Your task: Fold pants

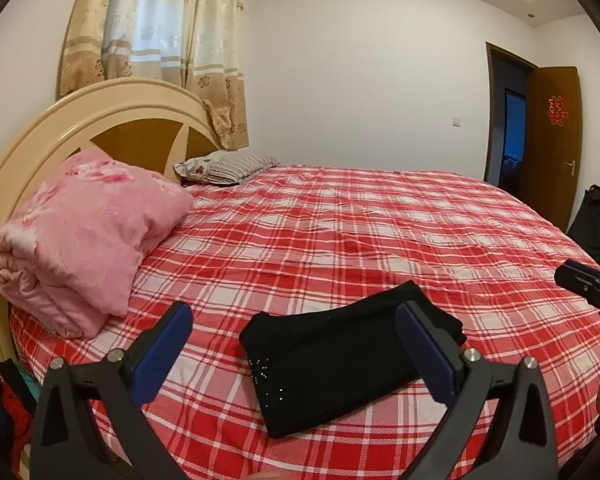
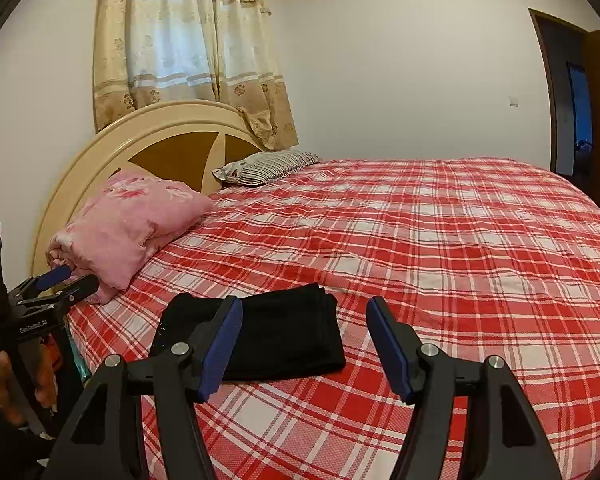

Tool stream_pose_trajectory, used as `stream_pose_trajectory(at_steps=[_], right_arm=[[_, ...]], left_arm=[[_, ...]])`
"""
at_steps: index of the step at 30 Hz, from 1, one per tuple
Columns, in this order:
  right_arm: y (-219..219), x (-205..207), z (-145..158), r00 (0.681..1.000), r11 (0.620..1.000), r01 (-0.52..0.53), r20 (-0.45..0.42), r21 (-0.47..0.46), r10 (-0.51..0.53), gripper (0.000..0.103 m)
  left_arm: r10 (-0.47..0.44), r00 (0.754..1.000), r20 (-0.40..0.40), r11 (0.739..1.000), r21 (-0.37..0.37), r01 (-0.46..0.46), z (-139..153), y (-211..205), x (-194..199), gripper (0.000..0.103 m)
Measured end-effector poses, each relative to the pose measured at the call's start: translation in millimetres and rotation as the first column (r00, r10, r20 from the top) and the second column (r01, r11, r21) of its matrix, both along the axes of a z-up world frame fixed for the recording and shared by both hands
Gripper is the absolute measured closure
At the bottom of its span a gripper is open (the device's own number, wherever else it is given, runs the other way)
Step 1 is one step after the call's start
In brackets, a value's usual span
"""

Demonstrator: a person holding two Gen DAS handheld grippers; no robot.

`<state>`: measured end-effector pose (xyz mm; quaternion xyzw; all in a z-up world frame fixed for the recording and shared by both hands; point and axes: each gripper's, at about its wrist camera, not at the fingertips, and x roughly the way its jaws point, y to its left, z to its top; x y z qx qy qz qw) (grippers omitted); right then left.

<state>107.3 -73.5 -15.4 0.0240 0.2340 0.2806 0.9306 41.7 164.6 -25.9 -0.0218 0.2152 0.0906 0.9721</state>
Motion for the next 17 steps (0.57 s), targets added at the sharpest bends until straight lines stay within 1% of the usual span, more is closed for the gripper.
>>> stream_pose_trajectory(at_steps=[5, 12, 17], right_arm=[[-1, -5, 5, 0.999, 1.0, -0.003, 0.034, -0.004, 0.003, 0.037], [4, -3, 0, 1.0, 1.0, -0.011, 0.012, -0.019, 0.012, 0.037], [5, -5, 0, 1.0, 1.0, -0.015, 0.016, -0.025, 0.015, 0.037]], left_arm=[[0.003, 1.0, 0.0, 1.0, -0.001, -0.003, 1, -1, 1, 0.0], [0.009, 1.0, -0.018, 1.0, -0.008, -0.009, -4, 2, 4, 0.0], [0.01, 1.0, -0.029, 1.0, -0.013, -0.011, -9, 5, 5, 0.0]])
